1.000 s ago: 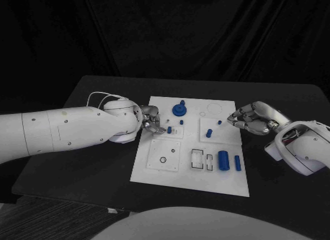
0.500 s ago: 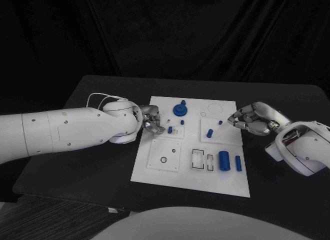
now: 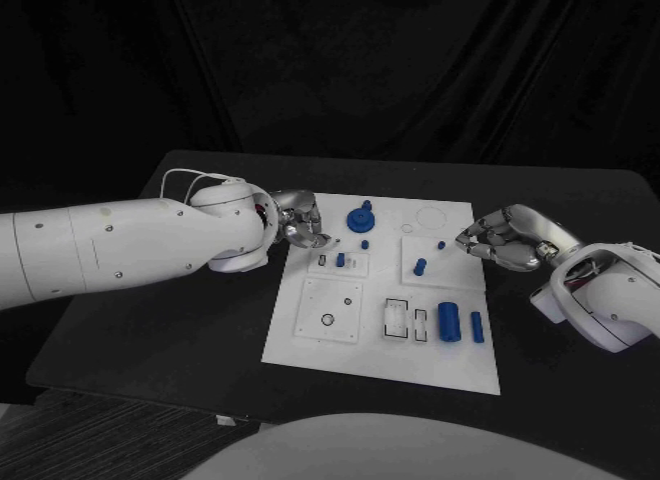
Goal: Assemble the parts on the task board
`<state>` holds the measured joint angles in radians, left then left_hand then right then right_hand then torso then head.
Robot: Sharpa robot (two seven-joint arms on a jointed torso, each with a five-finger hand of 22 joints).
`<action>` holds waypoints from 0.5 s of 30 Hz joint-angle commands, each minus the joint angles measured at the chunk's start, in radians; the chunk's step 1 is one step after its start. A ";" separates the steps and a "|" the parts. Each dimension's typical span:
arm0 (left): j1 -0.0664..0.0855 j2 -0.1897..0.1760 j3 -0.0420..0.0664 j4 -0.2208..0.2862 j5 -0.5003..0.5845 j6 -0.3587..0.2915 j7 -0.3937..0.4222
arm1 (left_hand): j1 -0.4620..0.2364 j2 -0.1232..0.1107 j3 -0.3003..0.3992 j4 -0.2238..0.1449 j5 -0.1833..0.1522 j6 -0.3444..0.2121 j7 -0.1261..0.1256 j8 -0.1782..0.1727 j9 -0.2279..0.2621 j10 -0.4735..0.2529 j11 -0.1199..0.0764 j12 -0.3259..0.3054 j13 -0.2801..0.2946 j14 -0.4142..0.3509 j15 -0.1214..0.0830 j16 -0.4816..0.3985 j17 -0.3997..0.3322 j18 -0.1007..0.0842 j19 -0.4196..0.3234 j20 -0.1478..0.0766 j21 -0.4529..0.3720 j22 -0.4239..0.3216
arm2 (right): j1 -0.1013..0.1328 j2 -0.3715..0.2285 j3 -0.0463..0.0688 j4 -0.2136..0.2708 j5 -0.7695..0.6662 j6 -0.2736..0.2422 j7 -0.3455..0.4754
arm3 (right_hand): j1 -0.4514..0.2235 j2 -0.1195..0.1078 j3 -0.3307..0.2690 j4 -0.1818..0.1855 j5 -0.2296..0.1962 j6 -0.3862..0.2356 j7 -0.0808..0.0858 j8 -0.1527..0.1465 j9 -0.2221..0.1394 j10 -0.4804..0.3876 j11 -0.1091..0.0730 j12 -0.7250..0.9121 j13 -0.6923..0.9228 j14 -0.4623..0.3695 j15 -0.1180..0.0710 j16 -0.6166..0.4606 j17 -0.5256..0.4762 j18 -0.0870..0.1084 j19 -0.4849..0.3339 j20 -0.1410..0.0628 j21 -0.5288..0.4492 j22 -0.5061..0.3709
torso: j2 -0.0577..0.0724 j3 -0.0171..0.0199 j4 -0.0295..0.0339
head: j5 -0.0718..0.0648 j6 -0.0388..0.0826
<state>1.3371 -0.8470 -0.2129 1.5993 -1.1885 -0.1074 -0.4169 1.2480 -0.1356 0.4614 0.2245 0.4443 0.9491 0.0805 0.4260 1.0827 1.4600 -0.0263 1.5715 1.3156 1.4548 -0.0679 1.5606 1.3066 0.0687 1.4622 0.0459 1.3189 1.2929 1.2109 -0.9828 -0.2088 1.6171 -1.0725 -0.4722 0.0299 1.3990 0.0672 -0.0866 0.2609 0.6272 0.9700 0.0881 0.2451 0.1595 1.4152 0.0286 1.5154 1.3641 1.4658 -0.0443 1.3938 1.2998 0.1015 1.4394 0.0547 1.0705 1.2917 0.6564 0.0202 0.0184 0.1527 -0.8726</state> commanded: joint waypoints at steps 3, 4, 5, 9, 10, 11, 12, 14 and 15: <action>0.047 0.025 0.001 -0.036 0.117 0.309 -0.041 | -0.003 0.000 0.125 -0.037 -0.034 -0.001 -0.042 -0.009 0.016 0.111 0.000 -0.001 0.255 0.116 -0.005 0.010 0.264 -0.013 -0.006 -0.008 -0.008 0.204 | -0.003 0.003 0.001 -0.002 -0.005 0.007 -0.018 | 0.038 0.008 0.030 0.007 0.012 -0.005 0.003 0.019 0.015 0.087 -0.018 -0.014 0.122 0.057 -0.013 -0.024 0.083 -0.006 -0.006 -0.004 -0.022 0.150 | -0.001 0.0013 -0.0013 | 0.000 0.000; 0.053 0.031 0.001 -0.044 0.127 0.347 -0.054 | -0.006 -0.001 0.124 -0.038 -0.040 -0.002 -0.042 -0.011 0.015 0.111 0.000 -0.001 0.255 0.116 -0.005 0.010 0.264 -0.012 -0.007 -0.007 -0.010 0.203 | -0.003 0.003 0.001 -0.002 -0.005 0.007 -0.018 | 0.038 0.008 0.030 0.007 0.012 -0.005 0.003 0.019 0.015 0.087 -0.018 -0.014 0.122 0.057 -0.013 -0.024 0.083 -0.006 -0.006 -0.004 -0.022 0.150 | -0.001 0.0012 -0.0010 | 0.000 0.000; 0.059 0.039 0.001 -0.056 0.137 0.394 -0.070 | -0.007 -0.002 0.124 -0.039 -0.043 -0.002 -0.042 -0.012 0.014 0.111 0.000 -0.001 0.255 0.116 -0.005 0.010 0.264 -0.012 -0.008 -0.007 -0.012 0.203 | -0.003 0.004 0.001 -0.002 -0.005 0.006 -0.018 | 0.038 0.008 0.030 0.007 0.012 -0.005 0.003 0.019 0.015 0.087 -0.018 -0.014 0.122 0.057 -0.013 -0.024 0.083 -0.006 -0.006 -0.004 -0.022 0.150 | -0.001 0.0017 -0.0012 | 0.001 0.000; 0.073 0.069 0.001 -0.106 0.189 0.518 -0.111 | -0.020 -0.003 0.123 -0.044 -0.068 -0.002 -0.042 -0.022 0.009 0.111 0.002 -0.001 0.255 0.116 -0.003 0.010 0.264 -0.010 -0.014 -0.006 -0.021 0.200 | -0.003 0.006 0.001 -0.003 -0.005 0.006 -0.019 | 0.038 0.008 0.030 0.007 0.012 -0.005 0.003 0.019 0.015 0.087 -0.018 -0.014 0.122 0.057 -0.013 -0.024 0.083 -0.006 -0.006 -0.004 -0.022 0.150 | -0.001 0.0009 -0.0005 | -0.002 0.000; 0.074 0.076 0.001 -0.119 0.205 0.537 -0.116 | -0.022 -0.003 0.123 -0.044 -0.070 -0.002 -0.042 -0.022 0.008 0.111 0.002 -0.001 0.255 0.116 -0.003 0.010 0.264 -0.010 -0.014 -0.005 -0.022 0.200 | -0.003 0.006 0.001 -0.003 -0.005 0.006 -0.019 | 0.040 0.008 0.031 0.006 0.012 -0.005 0.003 0.019 0.015 0.087 -0.018 -0.013 0.122 0.057 -0.013 -0.024 0.083 -0.006 -0.006 -0.004 -0.021 0.151 | -0.001 0.0008 -0.0006 | -0.003 0.000; 0.076 0.085 0.001 -0.134 0.223 0.557 -0.122 | -0.022 -0.003 0.123 -0.044 -0.070 -0.002 -0.042 -0.022 0.008 0.111 0.002 -0.001 0.255 0.116 -0.003 0.010 0.264 -0.010 -0.014 -0.005 -0.023 0.200 | -0.003 0.007 0.001 -0.003 -0.005 0.007 -0.020 | 0.040 0.008 0.031 0.006 0.012 -0.005 0.003 0.019 0.015 0.087 -0.018 -0.013 0.122 0.057 -0.013 -0.024 0.083 -0.006 -0.006 -0.004 -0.021 0.151 | -0.001 0.0010 -0.0010 | -0.003 0.000; 0.077 0.092 0.001 -0.147 0.234 0.571 -0.126 | -0.025 0.000 0.123 -0.043 -0.072 -0.001 -0.041 -0.024 0.007 0.111 0.002 -0.001 0.255 0.116 -0.003 0.010 0.264 -0.010 -0.014 -0.005 -0.022 0.200 | -0.003 0.007 0.001 -0.003 -0.005 0.007 -0.020 | 0.040 0.008 0.031 0.006 0.012 -0.005 0.003 0.019 0.015 0.087 -0.018 -0.013 0.122 0.057 -0.013 -0.024 0.083 -0.006 -0.006 -0.004 -0.021 0.151 | 0.000 0.0005 -0.0011 | -0.004 0.000; 0.079 0.109 0.001 -0.174 0.253 0.596 -0.133 | -0.034 0.002 0.123 -0.044 -0.073 -0.003 -0.041 -0.029 0.005 0.111 0.002 -0.001 0.255 0.116 -0.002 0.010 0.264 -0.010 -0.015 -0.005 -0.024 0.200 | -0.003 0.008 0.001 -0.004 -0.005 0.008 -0.020 | 0.040 0.008 0.031 0.006 0.012 -0.005 0.003 0.019 0.015 0.087 -0.018 -0.013 0.122 0.057 -0.013 -0.024 0.083 -0.006 -0.006 -0.004 -0.021 0.151 | -0.001 0.0010 0.0003 | -0.007 0.000; 0.079 0.118 0.001 -0.188 0.260 0.605 -0.136 | -0.038 0.002 0.123 -0.046 -0.073 -0.005 -0.040 -0.032 0.003 0.111 0.003 -0.001 0.255 0.116 -0.002 0.010 0.264 -0.010 -0.015 -0.004 -0.024 0.200 | -0.003 0.008 0.001 -0.004 -0.005 0.009 -0.020 | 0.041 0.009 0.033 0.006 0.012 -0.004 0.003 0.019 0.016 0.087 -0.018 -0.013 0.122 0.057 -0.013 -0.025 0.082 -0.006 -0.006 -0.004 -0.022 0.151 | -0.001 0.0011 -0.0005 | -0.007 0.000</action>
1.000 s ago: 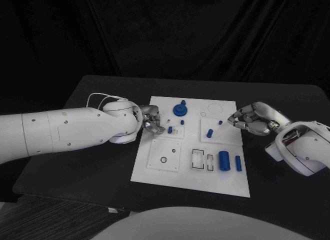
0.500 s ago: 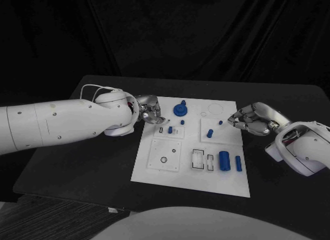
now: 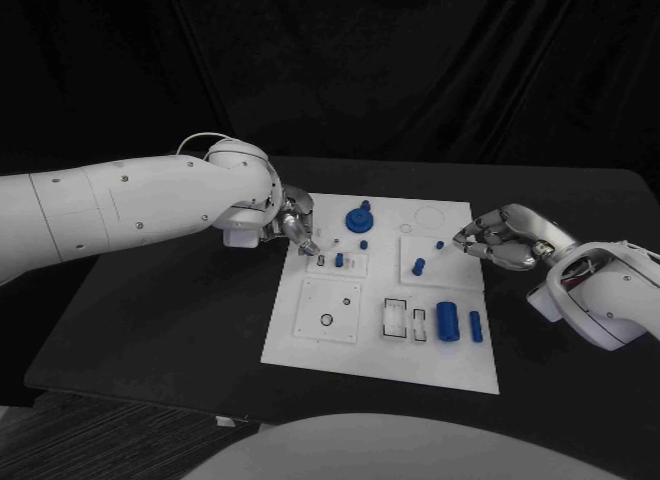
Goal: Assemble the parts on the task board
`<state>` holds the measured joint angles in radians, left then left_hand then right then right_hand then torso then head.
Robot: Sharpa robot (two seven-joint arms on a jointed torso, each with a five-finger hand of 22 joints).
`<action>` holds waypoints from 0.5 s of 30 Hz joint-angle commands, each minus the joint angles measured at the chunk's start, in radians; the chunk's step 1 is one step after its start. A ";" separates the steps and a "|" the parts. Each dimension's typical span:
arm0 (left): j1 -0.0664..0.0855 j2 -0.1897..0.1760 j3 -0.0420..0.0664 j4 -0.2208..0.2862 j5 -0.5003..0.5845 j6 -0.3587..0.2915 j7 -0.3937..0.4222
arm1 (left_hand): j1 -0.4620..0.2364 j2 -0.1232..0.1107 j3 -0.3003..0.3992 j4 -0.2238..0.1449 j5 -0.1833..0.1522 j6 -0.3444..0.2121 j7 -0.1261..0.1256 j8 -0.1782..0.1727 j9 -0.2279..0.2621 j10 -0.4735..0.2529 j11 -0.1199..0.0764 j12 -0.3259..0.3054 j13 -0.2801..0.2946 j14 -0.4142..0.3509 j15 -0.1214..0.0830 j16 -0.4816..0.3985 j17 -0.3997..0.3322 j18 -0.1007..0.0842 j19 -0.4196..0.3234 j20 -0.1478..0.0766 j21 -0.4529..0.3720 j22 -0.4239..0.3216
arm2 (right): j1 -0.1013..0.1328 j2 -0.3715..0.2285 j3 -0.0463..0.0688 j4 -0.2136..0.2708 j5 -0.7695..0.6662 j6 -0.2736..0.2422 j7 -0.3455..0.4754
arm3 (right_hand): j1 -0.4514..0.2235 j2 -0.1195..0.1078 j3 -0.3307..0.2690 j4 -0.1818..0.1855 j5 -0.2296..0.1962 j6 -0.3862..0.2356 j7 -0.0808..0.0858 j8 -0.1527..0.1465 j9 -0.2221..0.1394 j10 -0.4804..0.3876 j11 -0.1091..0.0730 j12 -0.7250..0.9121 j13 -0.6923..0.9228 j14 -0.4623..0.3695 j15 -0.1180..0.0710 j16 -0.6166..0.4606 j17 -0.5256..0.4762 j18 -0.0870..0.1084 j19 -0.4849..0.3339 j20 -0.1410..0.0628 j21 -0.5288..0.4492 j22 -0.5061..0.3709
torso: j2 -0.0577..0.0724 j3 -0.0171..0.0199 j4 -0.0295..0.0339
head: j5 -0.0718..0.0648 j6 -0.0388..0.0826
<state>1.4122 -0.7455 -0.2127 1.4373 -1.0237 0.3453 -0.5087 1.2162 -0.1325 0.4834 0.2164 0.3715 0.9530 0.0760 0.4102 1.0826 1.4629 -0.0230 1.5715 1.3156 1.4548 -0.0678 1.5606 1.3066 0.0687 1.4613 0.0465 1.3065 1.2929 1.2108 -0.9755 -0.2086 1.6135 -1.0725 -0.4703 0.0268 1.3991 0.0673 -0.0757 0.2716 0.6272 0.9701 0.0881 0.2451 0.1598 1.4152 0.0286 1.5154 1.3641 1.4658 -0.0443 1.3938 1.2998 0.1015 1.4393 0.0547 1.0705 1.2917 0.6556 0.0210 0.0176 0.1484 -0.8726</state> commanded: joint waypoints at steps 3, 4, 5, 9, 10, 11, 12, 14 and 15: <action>0.005 0.037 0.001 -0.058 0.108 0.157 -0.048 | -0.016 0.002 0.099 -0.038 -0.007 -0.008 -0.035 -0.020 0.001 0.108 0.000 -0.001 0.255 0.116 -0.002 0.010 0.264 -0.010 -0.014 -0.004 -0.011 0.200 | -0.002 0.002 0.001 0.000 -0.005 0.008 -0.018 | 0.041 0.009 0.022 -0.005 0.012 -0.005 0.003 0.019 0.015 0.087 -0.018 -0.013 0.122 0.057 -0.013 -0.025 0.082 -0.006 -0.006 -0.004 -0.022 0.151 | -0.001 0.0012 -0.0009 | 0.001 0.000; 0.005 0.041 0.001 -0.064 0.110 0.155 -0.049 | -0.022 0.003 0.097 -0.038 -0.011 -0.007 -0.035 -0.021 0.001 0.108 0.001 -0.001 0.255 0.116 -0.001 0.010 0.264 -0.011 -0.013 -0.004 -0.010 0.200 | -0.002 0.003 0.001 0.000 -0.005 0.008 -0.017 | 0.041 0.009 0.022 -0.005 0.012 -0.005 0.003 0.019 0.015 0.087 -0.018 -0.013 0.122 0.057 -0.013 -0.025 0.082 -0.006 -0.006 -0.004 -0.022 0.151 | 0.000 0.0005 -0.0001 | 0.000 0.000; 0.005 0.047 0.001 -0.072 0.112 0.150 -0.050 | -0.025 0.004 0.097 -0.038 -0.013 -0.007 -0.035 -0.022 0.000 0.108 0.001 -0.001 0.255 0.116 -0.001 0.010 0.264 -0.011 -0.013 -0.004 -0.009 0.201 | -0.002 0.003 0.001 0.000 -0.005 0.007 -0.017 | 0.041 0.009 0.022 -0.005 0.012 -0.005 0.003 0.019 0.015 0.087 -0.018 -0.013 0.122 0.057 -0.013 -0.025 0.082 -0.006 -0.006 -0.004 -0.022 0.151 | 0.000 0.0009 -0.0008 | 0.001 0.000; 0.005 0.062 0.001 -0.091 0.117 0.126 -0.055 | -0.038 0.015 0.094 -0.037 -0.018 -0.005 -0.034 -0.026 -0.001 0.108 0.001 -0.001 0.255 0.116 -0.001 0.010 0.264 -0.012 -0.010 -0.004 -0.004 0.202 | -0.002 0.003 0.001 0.001 -0.005 0.007 -0.017 | 0.042 0.009 0.023 -0.006 0.012 -0.004 0.002 0.020 0.016 0.087 -0.018 -0.014 0.122 0.057 -0.013 -0.025 0.082 -0.006 -0.006 -0.004 -0.023 0.150 | 0.001 -0.0007 0.0013 | -0.003 0.000; 0.005 0.064 0.001 -0.093 0.118 0.121 -0.055 | -0.038 0.015 0.094 -0.037 -0.018 -0.005 -0.034 -0.026 -0.001 0.108 0.001 -0.001 0.255 0.116 -0.001 0.010 0.264 -0.012 -0.010 -0.004 -0.004 0.202 | -0.002 0.003 0.001 0.001 -0.005 0.007 -0.018 | 0.042 0.009 0.023 -0.006 0.012 -0.004 0.002 0.020 0.016 0.087 -0.018 -0.014 0.122 0.057 -0.013 -0.025 0.082 -0.006 -0.006 -0.004 -0.023 0.150 | 0.002 -0.0009 0.0008 | -0.002 0.000; 0.005 0.068 0.001 -0.096 0.118 0.115 -0.056 | -0.041 0.017 0.092 -0.036 -0.018 -0.006 -0.034 -0.027 -0.002 0.108 0.001 -0.001 0.255 0.116 -0.001 0.010 0.264 -0.012 -0.010 -0.003 -0.003 0.203 | -0.002 0.003 0.001 0.000 -0.005 0.007 -0.018 | 0.042 0.009 0.023 -0.006 0.012 -0.004 0.002 0.020 0.016 0.087 -0.018 -0.014 0.122 0.057 -0.013 -0.025 0.082 -0.006 -0.006 -0.004 -0.023 0.150 | 0.002 -0.0011 -0.0004 | 0.000 0.000; 0.004 0.071 0.001 -0.099 0.119 0.106 -0.057 | -0.042 0.018 0.091 -0.036 -0.018 -0.006 -0.034 -0.028 -0.002 0.108 0.001 -0.001 0.255 0.116 -0.001 0.010 0.264 -0.012 -0.010 -0.003 -0.004 0.202 | -0.002 0.003 0.001 0.000 -0.005 0.007 -0.018 | 0.042 0.009 0.023 -0.006 0.012 -0.004 0.002 0.020 0.016 0.087 -0.018 -0.014 0.122 0.057 -0.013 -0.025 0.082 -0.006 -0.006 -0.004 -0.023 0.150 | 0.002 -0.0012 0.0005 | 0.001 0.000; 0.004 0.075 0.001 -0.102 0.120 0.098 -0.057 | -0.047 0.020 0.088 -0.036 -0.019 -0.008 -0.033 -0.030 -0.003 0.108 0.002 -0.001 0.255 0.116 -0.001 0.010 0.264 -0.012 -0.009 -0.003 -0.002 0.203 | -0.002 0.003 0.001 0.000 -0.005 0.007 -0.018 | 0.042 0.009 0.023 -0.006 0.012 -0.004 0.002 0.020 0.016 0.087 -0.018 -0.014 0.122 0.057 -0.013 -0.025 0.082 -0.006 -0.006 -0.004 -0.023 0.150 | 0.002 -0.0012 0.0011 | 0.000 0.000; 0.004 0.077 0.001 -0.102 0.120 0.096 -0.057 | -0.050 0.021 0.087 -0.036 -0.019 -0.009 -0.033 -0.032 -0.003 0.108 0.002 -0.001 0.255 0.116 -0.001 0.010 0.264 -0.012 -0.009 -0.003 -0.001 0.203 | -0.002 0.004 0.001 0.000 -0.005 0.007 -0.018 | 0.042 0.009 0.023 -0.006 0.012 -0.004 0.002 0.020 0.016 0.087 -0.018 -0.014 0.122 0.057 -0.013 -0.025 0.082 -0.006 -0.006 -0.004 -0.023 0.150 | 0.002 -0.0011 0.0006 | 0.000 0.000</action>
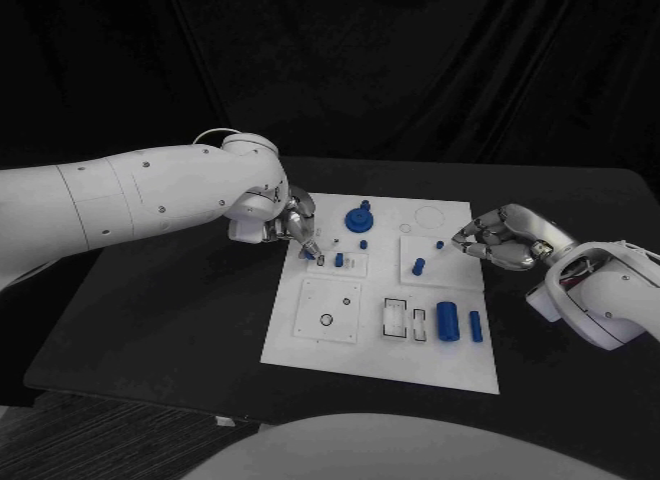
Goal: Assemble the parts on the task board
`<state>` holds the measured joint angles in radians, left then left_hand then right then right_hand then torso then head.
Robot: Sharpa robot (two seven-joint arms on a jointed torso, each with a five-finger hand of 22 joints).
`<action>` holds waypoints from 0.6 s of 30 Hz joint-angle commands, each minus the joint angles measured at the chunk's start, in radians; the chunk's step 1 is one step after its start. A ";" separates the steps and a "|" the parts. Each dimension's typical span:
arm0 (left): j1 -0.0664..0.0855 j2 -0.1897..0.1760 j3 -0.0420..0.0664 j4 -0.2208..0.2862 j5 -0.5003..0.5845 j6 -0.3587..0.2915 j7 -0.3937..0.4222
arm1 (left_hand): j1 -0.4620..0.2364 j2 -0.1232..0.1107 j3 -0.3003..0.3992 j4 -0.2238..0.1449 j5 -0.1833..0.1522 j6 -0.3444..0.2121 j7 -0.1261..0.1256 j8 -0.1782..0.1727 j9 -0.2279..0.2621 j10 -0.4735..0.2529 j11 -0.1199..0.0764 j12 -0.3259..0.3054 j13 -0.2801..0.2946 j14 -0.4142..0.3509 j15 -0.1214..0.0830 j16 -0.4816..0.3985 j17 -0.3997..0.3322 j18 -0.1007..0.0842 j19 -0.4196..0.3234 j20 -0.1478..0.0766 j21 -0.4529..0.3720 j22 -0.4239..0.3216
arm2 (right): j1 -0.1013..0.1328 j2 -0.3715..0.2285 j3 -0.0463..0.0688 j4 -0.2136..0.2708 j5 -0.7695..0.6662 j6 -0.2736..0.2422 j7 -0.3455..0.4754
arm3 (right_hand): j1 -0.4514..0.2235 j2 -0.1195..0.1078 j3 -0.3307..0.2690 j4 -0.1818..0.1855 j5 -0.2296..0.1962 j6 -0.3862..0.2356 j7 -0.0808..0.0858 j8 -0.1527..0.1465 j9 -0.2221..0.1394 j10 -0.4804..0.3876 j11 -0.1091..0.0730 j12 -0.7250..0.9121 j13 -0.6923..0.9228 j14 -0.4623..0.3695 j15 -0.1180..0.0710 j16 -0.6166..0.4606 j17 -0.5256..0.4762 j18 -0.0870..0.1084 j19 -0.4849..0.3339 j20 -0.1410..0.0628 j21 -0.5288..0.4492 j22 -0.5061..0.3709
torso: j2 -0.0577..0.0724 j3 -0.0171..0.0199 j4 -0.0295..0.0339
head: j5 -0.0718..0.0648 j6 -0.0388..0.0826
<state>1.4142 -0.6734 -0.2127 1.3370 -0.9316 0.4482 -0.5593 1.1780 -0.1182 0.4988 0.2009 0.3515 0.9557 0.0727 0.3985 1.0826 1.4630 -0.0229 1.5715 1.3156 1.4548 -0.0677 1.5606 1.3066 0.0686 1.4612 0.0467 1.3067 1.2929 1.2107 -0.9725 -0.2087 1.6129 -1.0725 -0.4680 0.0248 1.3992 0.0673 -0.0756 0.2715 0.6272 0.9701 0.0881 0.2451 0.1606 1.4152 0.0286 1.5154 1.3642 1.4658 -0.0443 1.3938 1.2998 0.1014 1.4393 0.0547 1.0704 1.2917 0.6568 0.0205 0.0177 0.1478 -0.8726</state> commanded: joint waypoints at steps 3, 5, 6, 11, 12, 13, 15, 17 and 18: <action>0.001 0.009 0.001 -0.005 0.028 -0.014 -0.008 | -0.020 0.014 0.066 -0.020 -0.004 -0.014 -0.028 -0.026 -0.006 0.108 0.003 -0.001 0.255 0.116 0.000 0.010 0.264 -0.012 -0.009 -0.003 -0.002 0.203 | -0.002 0.002 0.001 0.000 -0.005 0.005 -0.015 | 0.042 0.009 0.023 -0.006 0.012 -0.004 0.003 0.020 0.015 0.087 -0.018 -0.014 0.122 0.057 -0.013 -0.025 0.082 -0.006 -0.006 -0.004 -0.023 0.150 | 0.000 -0.0008 0.0005 | 0.001 0.000; 0.000 0.012 0.001 -0.007 0.028 -0.018 -0.008 | -0.030 0.022 0.055 -0.018 0.001 -0.013 -0.026 -0.031 -0.008 0.108 0.004 -0.001 0.255 0.116 0.001 0.010 0.264 -0.012 -0.008 -0.002 -0.001 0.203 | -0.002 0.003 0.001 0.000 -0.005 0.005 -0.015 | 0.044 0.009 0.024 -0.006 0.013 -0.004 0.002 0.020 0.015 0.087 -0.019 -0.014 0.122 0.057 -0.013 -0.025 0.082 -0.006 -0.006 -0.004 -0.024 0.150 | 0.000 -0.0002 0.0002 | 0.001 0.000; -0.001 0.013 0.001 -0.009 0.028 -0.019 -0.009 | -0.032 0.024 0.051 -0.018 0.000 -0.012 -0.026 -0.032 -0.008 0.108 0.004 -0.001 0.255 0.116 0.001 0.010 0.264 -0.012 -0.008 -0.002 -0.001 0.203 | -0.002 0.003 0.001 0.000 -0.005 0.005 -0.015 | 0.044 0.009 0.024 -0.006 0.013 -0.004 0.002 0.020 0.015 0.087 -0.019 -0.014 0.122 0.057 -0.013 -0.025 0.082 -0.006 -0.006 -0.004 -0.024 0.150 | 0.000 -0.0002 0.0004 | 0.000 0.000; -0.007 0.021 0.001 -0.021 0.028 -0.017 -0.011 | -0.037 0.036 0.030 -0.024 -0.018 -0.010 -0.026 -0.039 -0.011 0.108 0.005 -0.001 0.255 0.116 0.002 0.010 0.264 -0.012 -0.008 -0.001 -0.001 0.203 | -0.003 0.003 0.001 0.000 -0.005 0.006 -0.015 | 0.045 0.010 0.026 -0.007 0.013 -0.005 0.002 0.020 0.016 0.087 -0.019 -0.014 0.122 0.057 -0.013 -0.025 0.083 -0.006 -0.006 -0.004 -0.024 0.150 | 0.000 -0.0005 0.0006 | 0.000 0.000; -0.009 0.023 0.001 -0.023 0.028 -0.016 -0.011 | -0.037 0.037 0.028 -0.025 -0.020 -0.010 -0.026 -0.040 -0.011 0.108 0.005 -0.001 0.255 0.116 0.002 0.010 0.264 -0.012 -0.008 -0.001 -0.001 0.203 | -0.003 0.003 0.001 0.000 -0.005 0.006 -0.015 | 0.045 0.010 0.026 -0.007 0.013 -0.005 0.002 0.020 0.016 0.087 -0.019 -0.014 0.122 0.057 -0.013 -0.025 0.083 -0.006 -0.006 -0.004 -0.024 0.150 | 0.000 -0.0003 0.0008 | 0.000 0.000; -0.010 0.024 0.001 -0.025 0.028 -0.014 -0.012 | -0.038 0.037 0.026 -0.026 -0.022 -0.010 -0.026 -0.041 -0.011 0.108 0.005 -0.001 0.255 0.116 0.002 0.010 0.264 -0.012 -0.008 -0.001 -0.001 0.203 | -0.003 0.003 0.001 0.000 -0.005 0.006 -0.015 | 0.045 0.010 0.026 -0.007 0.013 -0.005 0.002 0.020 0.016 0.087 -0.019 -0.014 0.122 0.057 -0.013 -0.025 0.083 -0.006 -0.006 -0.004 -0.024 0.150 | 0.000 -0.0004 0.0008 | 0.000 0.000; -0.014 0.029 0.001 -0.029 0.028 -0.011 -0.013 | -0.039 0.041 0.016 -0.029 -0.030 -0.010 -0.026 -0.044 -0.013 0.108 0.005 -0.001 0.255 0.116 0.002 0.010 0.264 -0.012 -0.008 -0.001 -0.002 0.203 | -0.003 0.003 0.001 0.000 -0.005 0.006 -0.015 | 0.045 0.010 0.026 -0.007 0.013 -0.005 0.002 0.020 0.016 0.087 -0.019 -0.014 0.122 0.057 -0.013 -0.025 0.083 -0.006 -0.006 -0.004 -0.024 0.150 | 0.000 -0.0001 0.0009 | -0.001 0.000; -0.017 0.033 0.001 -0.032 0.028 -0.007 -0.013 | -0.039 0.042 0.012 -0.030 -0.033 -0.010 -0.026 -0.046 -0.014 0.108 0.005 -0.001 0.255 0.116 0.002 0.010 0.264 -0.012 -0.008 -0.001 -0.002 0.203 | -0.003 0.004 0.001 0.000 -0.005 0.006 -0.015 | 0.045 0.010 0.026 -0.007 0.013 -0.005 0.002 0.020 0.016 0.087 -0.019 -0.014 0.122 0.057 -0.013 -0.025 0.083 -0.006 -0.006 -0.004 -0.024 0.150 | 0.000 -0.0001 0.0007 | -0.002 0.000; -0.019 0.036 0.001 -0.035 0.027 -0.002 -0.014 | -0.039 0.042 0.010 -0.032 -0.034 -0.010 -0.026 -0.047 -0.014 0.108 0.005 -0.001 0.255 0.116 0.002 0.010 0.264 -0.012 -0.008 -0.001 -0.002 0.203 | -0.003 0.003 0.001 0.000 -0.005 0.006 -0.015 | 0.045 0.010 0.026 -0.007 0.013 -0.005 0.002 0.020 0.016 0.087 -0.019 -0.014 0.122 0.057 -0.013 -0.025 0.083 -0.006 -0.006 -0.004 -0.024 0.150 | 0.000 -0.0002 0.0010 | -0.003 0.000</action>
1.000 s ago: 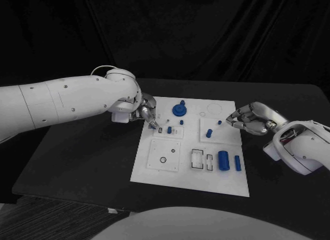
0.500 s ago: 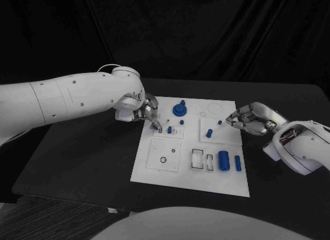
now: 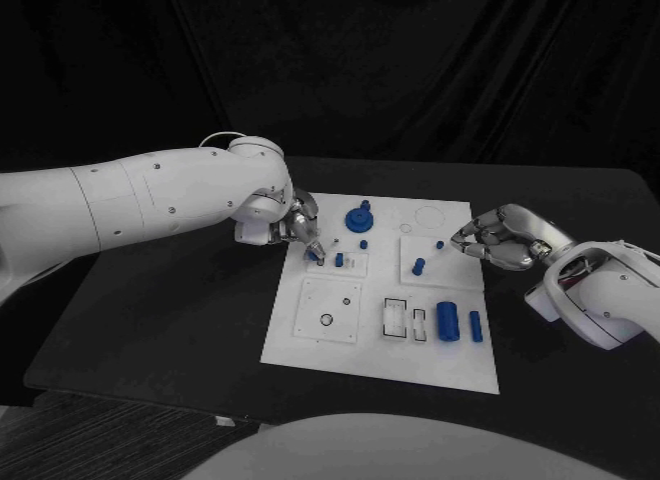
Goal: Assemble the parts on the task board
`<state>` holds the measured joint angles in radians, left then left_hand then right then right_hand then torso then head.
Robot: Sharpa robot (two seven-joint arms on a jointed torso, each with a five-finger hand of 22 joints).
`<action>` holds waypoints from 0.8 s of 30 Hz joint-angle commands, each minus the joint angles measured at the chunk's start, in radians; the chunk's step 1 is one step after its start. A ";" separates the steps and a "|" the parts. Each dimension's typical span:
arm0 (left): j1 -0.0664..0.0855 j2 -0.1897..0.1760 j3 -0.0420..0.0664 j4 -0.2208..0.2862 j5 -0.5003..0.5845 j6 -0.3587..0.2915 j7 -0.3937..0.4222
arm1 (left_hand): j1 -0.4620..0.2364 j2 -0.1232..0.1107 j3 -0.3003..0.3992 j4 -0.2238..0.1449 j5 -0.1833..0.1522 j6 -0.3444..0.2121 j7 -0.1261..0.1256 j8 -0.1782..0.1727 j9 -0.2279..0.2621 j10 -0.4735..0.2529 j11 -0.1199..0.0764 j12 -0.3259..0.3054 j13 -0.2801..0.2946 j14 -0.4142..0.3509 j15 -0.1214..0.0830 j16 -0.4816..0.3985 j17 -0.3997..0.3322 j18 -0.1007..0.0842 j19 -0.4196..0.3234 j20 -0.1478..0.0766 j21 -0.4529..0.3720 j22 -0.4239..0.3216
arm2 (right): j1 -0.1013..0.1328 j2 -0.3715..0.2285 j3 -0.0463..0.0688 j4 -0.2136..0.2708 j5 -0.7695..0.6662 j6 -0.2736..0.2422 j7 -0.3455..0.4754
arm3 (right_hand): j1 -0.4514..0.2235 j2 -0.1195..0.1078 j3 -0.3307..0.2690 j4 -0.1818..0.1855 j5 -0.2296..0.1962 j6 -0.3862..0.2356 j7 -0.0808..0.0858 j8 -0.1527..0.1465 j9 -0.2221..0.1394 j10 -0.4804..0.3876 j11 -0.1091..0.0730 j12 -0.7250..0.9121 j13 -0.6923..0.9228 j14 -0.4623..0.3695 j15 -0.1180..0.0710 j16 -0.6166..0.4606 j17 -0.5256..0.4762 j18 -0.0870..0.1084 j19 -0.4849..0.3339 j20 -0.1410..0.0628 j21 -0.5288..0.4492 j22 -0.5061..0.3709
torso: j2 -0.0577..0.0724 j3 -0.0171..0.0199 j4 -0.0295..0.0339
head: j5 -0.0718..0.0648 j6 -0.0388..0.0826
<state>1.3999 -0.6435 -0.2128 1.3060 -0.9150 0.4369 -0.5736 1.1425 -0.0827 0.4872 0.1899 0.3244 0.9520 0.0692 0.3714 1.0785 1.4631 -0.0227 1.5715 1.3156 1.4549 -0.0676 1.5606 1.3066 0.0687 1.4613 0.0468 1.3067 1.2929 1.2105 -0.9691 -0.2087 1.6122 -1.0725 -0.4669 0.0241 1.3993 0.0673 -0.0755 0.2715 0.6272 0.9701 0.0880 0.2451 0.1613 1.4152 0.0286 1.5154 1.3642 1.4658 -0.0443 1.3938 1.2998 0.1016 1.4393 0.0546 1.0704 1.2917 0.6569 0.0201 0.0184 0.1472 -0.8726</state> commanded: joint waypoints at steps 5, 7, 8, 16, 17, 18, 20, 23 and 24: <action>-0.010 0.018 0.001 -0.017 0.010 0.018 0.000 | -0.001 0.011 0.013 -0.027 -0.015 -0.006 -0.022 -0.024 -0.012 0.108 0.005 -0.001 0.255 0.116 0.002 0.010 0.264 -0.012 -0.009 -0.001 -0.004 0.202 | -0.003 0.000 0.001 0.001 -0.005 0.005 -0.014 | 0.045 0.010 0.026 -0.007 0.013 -0.005 0.002 0.020 0.015 0.087 -0.019 -0.014 0.122 0.057 -0.013 -0.025 0.083 -0.006 -0.006 -0.004 -0.024 0.150 | 0.000 -0.0004 0.0005 | -0.006 0.000; -0.011 0.022 0.001 -0.022 0.009 0.019 0.000 | 0.001 0.012 0.012 -0.029 -0.016 -0.006 -0.023 -0.025 -0.012 0.108 0.005 -0.001 0.255 0.116 0.002 0.010 0.264 -0.012 -0.009 -0.001 -0.005 0.202 | -0.003 0.000 0.001 0.001 -0.005 0.005 -0.014 | 0.045 0.010 0.026 -0.007 0.013 -0.005 0.002 0.020 0.015 0.087 -0.019 -0.014 0.122 0.057 -0.013 -0.025 0.083 -0.006 -0.006 -0.004 -0.024 0.150 | 0.000 -0.0002 0.0003 | -0.006 0.000; -0.011 0.023 0.001 -0.024 0.009 0.019 0.000 | 0.001 0.012 0.012 -0.029 -0.016 -0.006 -0.023 -0.025 -0.012 0.108 0.005 -0.001 0.255 0.116 0.002 0.010 0.264 -0.012 -0.009 -0.001 -0.005 0.202 | -0.003 0.000 0.001 0.001 -0.005 0.005 -0.014 | 0.046 0.010 0.026 -0.007 0.013 -0.005 0.002 0.020 0.015 0.087 -0.019 -0.014 0.122 0.057 -0.013 -0.025 0.082 -0.006 -0.006 -0.004 -0.024 0.150 | 0.000 -0.0003 0.0002 | -0.006 0.000; -0.013 0.025 0.001 -0.026 0.009 0.000 0.002 | 0.007 0.016 0.007 -0.036 -0.019 -0.006 -0.023 -0.028 -0.013 0.108 0.004 -0.001 0.255 0.116 0.002 0.010 0.264 -0.012 -0.009 -0.001 -0.004 0.202 | -0.003 -0.002 0.001 0.002 -0.005 0.006 -0.014 | 0.047 0.011 0.028 -0.008 0.013 -0.005 0.003 0.020 0.015 0.087 -0.019 -0.014 0.122 0.057 -0.013 -0.026 0.082 -0.006 -0.006 -0.004 -0.025 0.150 | 0.001 -0.0006 -0.0001 | -0.004 0.000; -0.013 0.025 0.001 -0.026 0.009 -0.001 0.002 | 0.007 0.016 0.007 -0.036 -0.019 -0.006 -0.023 -0.028 -0.013 0.108 0.004 -0.001 0.255 0.116 0.002 0.010 0.264 -0.012 -0.009 -0.001 -0.004 0.202 | -0.003 -0.002 0.001 0.002 -0.005 0.006 -0.014 | 0.047 0.011 0.028 -0.008 0.013 -0.005 0.003 0.020 0.015 0.087 -0.019 -0.014 0.122 0.057 -0.013 -0.026 0.082 -0.006 -0.006 -0.004 -0.025 0.150 | 0.000 -0.0005 -0.0003 | -0.004 0.000; -0.013 0.025 0.001 -0.025 0.009 -0.001 0.001 | 0.008 0.018 0.007 -0.038 -0.018 -0.005 -0.023 -0.029 -0.013 0.108 0.004 -0.001 0.255 0.116 0.002 0.010 0.264 -0.012 -0.008 -0.001 -0.003 0.203 | -0.003 -0.002 0.001 0.002 -0.005 0.006 -0.014 | 0.047 0.011 0.028 -0.008 0.013 -0.005 0.003 0.020 0.015 0.087 -0.019 -0.014 0.122 0.057 -0.013 -0.026 0.082 -0.006 -0.006 -0.004 -0.025 0.150 | 0.000 -0.0003 -0.0001 | -0.004 0.000; -0.014 0.026 0.001 -0.025 0.009 0.001 0.001 | 0.011 0.019 0.005 -0.041 -0.017 -0.005 -0.024 -0.029 -0.013 0.108 0.004 -0.001 0.255 0.116 0.002 0.010 0.264 -0.012 -0.008 -0.001 -0.003 0.203 | -0.003 -0.002 0.001 0.002 -0.005 0.007 -0.014 | 0.047 0.011 0.028 -0.008 0.013 -0.005 0.003 0.020 0.015 0.087 -0.019 -0.014 0.122 0.057 -0.013 -0.026 0.082 -0.006 -0.006 -0.004 -0.025 0.150 | 0.000 -0.0006 0.0002 | -0.002 0.000; -0.014 0.028 0.001 -0.026 0.009 0.005 0.000 | 0.013 0.019 0.004 -0.044 -0.017 -0.005 -0.024 -0.030 -0.014 0.108 0.004 -0.001 0.255 0.116 0.002 0.010 0.264 -0.012 -0.008 -0.001 -0.003 0.203 | -0.003 -0.002 0.001 0.003 -0.005 0.007 -0.015 | 0.047 0.011 0.028 -0.008 0.013 -0.005 0.003 0.020 0.015 0.087 -0.019 -0.014 0.122 0.057 -0.013 -0.026 0.082 -0.006 -0.006 -0.004 -0.025 0.150 | 0.000 -0.0002 0.0004 | -0.002 0.000; -0.015 0.028 0.001 -0.026 0.009 0.007 0.000 | 0.013 0.019 0.004 -0.044 -0.017 -0.005 -0.024 -0.030 -0.014 0.108 0.004 -0.001 0.255 0.116 0.002 0.010 0.264 -0.012 -0.008 -0.001 -0.003 0.203 | -0.003 -0.002 0.001 0.003 -0.005 0.008 -0.016 | 0.049 0.011 0.030 -0.008 0.013 -0.005 0.003 0.020 0.016 0.086 -0.018 -0.014 0.122 0.057 -0.013 -0.027 0.081 -0.006 -0.007 -0.004 -0.025 0.150 | 0.000 0.0000 0.0003 | -0.003 0.000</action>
<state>1.3870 -0.6179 -0.2127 1.2786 -0.9140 0.4404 -0.5777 1.1457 -0.0795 0.4666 0.1693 0.3166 0.9522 0.0690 0.3522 1.0738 1.4631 -0.0227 1.5715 1.3156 1.4549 -0.0676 1.5606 1.3067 0.0687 1.4566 0.0516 1.3067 1.2929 1.2102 -0.9702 -0.2087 1.6131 -1.0725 -0.4652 0.0235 1.4173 0.0569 -0.0633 0.2594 0.6272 0.9700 0.0881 0.2451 0.1638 1.4154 0.0285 1.5153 1.3647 1.4658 -0.0443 1.3938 1.2998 0.1015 1.4392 0.0546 1.0703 1.2917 0.6572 0.0197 0.0185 0.1448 -0.8726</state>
